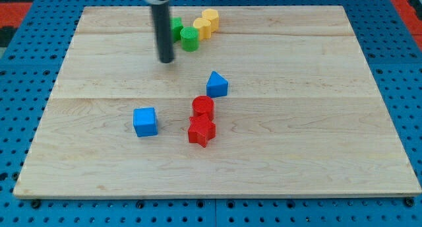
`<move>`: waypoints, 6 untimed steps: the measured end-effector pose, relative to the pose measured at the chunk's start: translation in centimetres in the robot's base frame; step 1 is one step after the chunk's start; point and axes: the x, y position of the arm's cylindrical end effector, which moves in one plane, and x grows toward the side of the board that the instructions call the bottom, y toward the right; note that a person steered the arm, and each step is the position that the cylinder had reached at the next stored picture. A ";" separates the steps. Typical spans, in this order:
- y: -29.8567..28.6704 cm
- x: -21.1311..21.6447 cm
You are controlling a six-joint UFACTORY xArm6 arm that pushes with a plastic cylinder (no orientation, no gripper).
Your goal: Move the green blocks slightly right
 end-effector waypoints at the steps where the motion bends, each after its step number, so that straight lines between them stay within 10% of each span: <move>1: -2.2 -3.4; 3: 5.5 -5.2; 6: -2.7 -3.1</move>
